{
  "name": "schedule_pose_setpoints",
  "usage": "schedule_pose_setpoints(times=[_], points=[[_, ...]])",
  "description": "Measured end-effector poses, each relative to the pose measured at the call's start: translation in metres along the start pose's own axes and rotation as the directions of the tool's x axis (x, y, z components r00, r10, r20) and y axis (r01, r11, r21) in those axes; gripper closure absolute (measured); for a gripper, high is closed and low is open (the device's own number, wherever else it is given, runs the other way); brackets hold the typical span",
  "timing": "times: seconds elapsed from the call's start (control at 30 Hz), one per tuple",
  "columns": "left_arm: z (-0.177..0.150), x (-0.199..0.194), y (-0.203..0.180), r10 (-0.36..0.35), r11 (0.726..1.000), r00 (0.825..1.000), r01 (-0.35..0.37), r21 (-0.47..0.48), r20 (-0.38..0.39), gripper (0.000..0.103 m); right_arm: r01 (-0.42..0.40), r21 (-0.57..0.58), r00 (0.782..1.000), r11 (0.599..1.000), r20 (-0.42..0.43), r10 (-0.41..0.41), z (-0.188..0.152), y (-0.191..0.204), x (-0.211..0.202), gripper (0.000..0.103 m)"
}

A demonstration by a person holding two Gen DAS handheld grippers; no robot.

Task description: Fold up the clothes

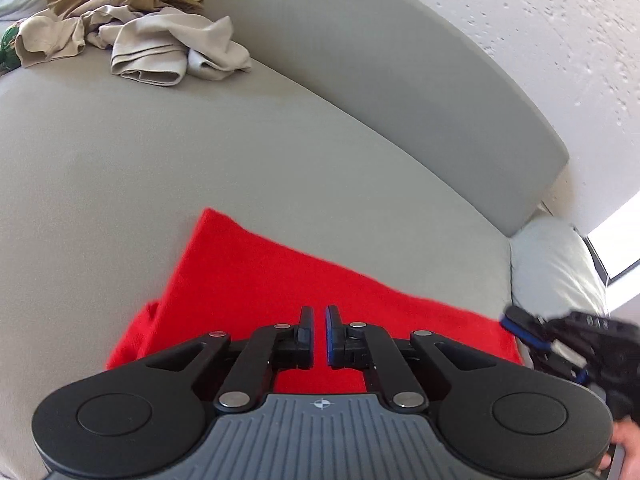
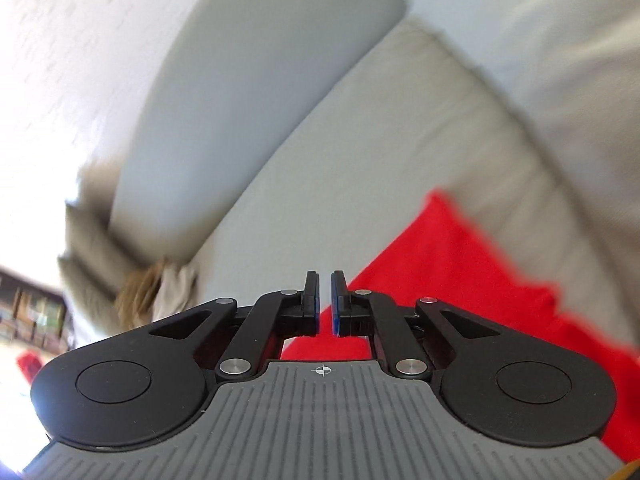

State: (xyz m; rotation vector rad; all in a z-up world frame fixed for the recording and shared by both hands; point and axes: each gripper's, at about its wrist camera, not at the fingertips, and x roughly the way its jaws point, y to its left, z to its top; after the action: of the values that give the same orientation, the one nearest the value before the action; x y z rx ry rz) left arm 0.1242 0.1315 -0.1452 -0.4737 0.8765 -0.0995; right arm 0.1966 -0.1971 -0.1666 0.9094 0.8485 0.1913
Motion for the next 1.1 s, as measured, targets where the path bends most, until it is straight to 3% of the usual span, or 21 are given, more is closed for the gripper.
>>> schedule_pose_setpoints(times=[0.13,0.23,0.3,0.33,0.37,0.43,0.47,0.5,0.6,0.7,0.83,0.9,0.97,1.03,1.1], points=[[-0.018,-0.002,-0.001,0.063,0.997,0.998,-0.062,0.043,-0.022,0.099,-0.067,-0.027,0.988,0.997,-0.140,0.063,-0.021,0.025,0.039,0.095],[-0.019,-0.001,0.003,0.065,0.997,0.997,-0.063,0.051,-0.041,0.099,-0.092,0.054,0.959,0.994,-0.264,0.104,-0.032,0.028,0.082,0.095],[-0.018,0.002,0.005,0.072,0.996,0.996,-0.068,0.062,-0.055,0.097,-0.063,0.095,0.943,0.994,-0.321,0.090,-0.041,0.024,0.105,0.094],[-0.017,0.004,0.006,0.082,0.994,0.995,-0.078,0.072,-0.058,0.095,-0.015,0.084,0.953,0.996,-0.301,0.040,-0.044,0.019,0.110,0.103],[-0.016,0.006,0.007,0.089,0.993,0.994,-0.084,0.082,-0.061,0.095,0.011,0.085,0.971,0.996,-0.239,0.010,-0.043,0.010,0.109,0.103],[-0.016,0.008,0.010,0.085,0.993,0.994,-0.080,0.083,-0.063,0.095,0.099,0.090,0.994,0.991,-0.045,-0.095,-0.032,0.002,0.086,0.102],[-0.015,0.008,0.011,0.082,0.994,0.995,-0.077,0.080,-0.064,0.095,0.137,0.086,0.989,0.987,0.041,-0.141,-0.026,0.000,0.071,0.096],[-0.015,0.008,0.012,0.079,0.994,0.995,-0.074,0.077,-0.064,0.095,0.147,0.094,0.985,0.985,0.080,-0.155,-0.019,-0.002,0.057,0.096],[-0.013,0.003,0.008,0.083,0.993,0.994,-0.077,0.087,-0.068,0.095,0.092,0.149,0.994,0.985,0.037,-0.098,-0.009,-0.010,0.022,0.096],[-0.015,-0.020,-0.006,0.063,0.991,0.996,-0.054,0.123,-0.067,0.095,0.079,0.064,0.997,0.995,0.009,-0.079,-0.022,0.004,-0.024,0.093],[-0.027,-0.067,-0.022,0.016,0.984,0.998,-0.005,0.177,-0.064,0.085,0.018,-0.060,1.000,0.998,0.012,-0.017,-0.059,0.028,-0.104,0.074],[-0.035,-0.092,-0.028,-0.013,0.982,0.997,0.027,0.188,-0.075,0.081,-0.022,-0.097,1.000,0.995,0.009,0.023,-0.077,0.036,-0.143,0.072],[-0.046,-0.109,-0.035,0.000,0.977,0.996,0.019,0.213,-0.086,0.075,-0.048,-0.117,0.999,0.992,0.015,0.051,-0.093,0.036,-0.181,0.058],[-0.058,-0.121,-0.042,0.033,0.969,0.996,-0.010,0.247,-0.088,0.070,-0.023,-0.141,0.999,0.990,0.033,0.028,-0.103,0.033,-0.209,0.047],[-0.068,-0.116,-0.048,0.046,0.964,0.995,-0.022,0.264,-0.087,0.069,0.002,-0.141,0.999,0.990,0.032,0.002,-0.109,0.020,-0.225,0.047]])
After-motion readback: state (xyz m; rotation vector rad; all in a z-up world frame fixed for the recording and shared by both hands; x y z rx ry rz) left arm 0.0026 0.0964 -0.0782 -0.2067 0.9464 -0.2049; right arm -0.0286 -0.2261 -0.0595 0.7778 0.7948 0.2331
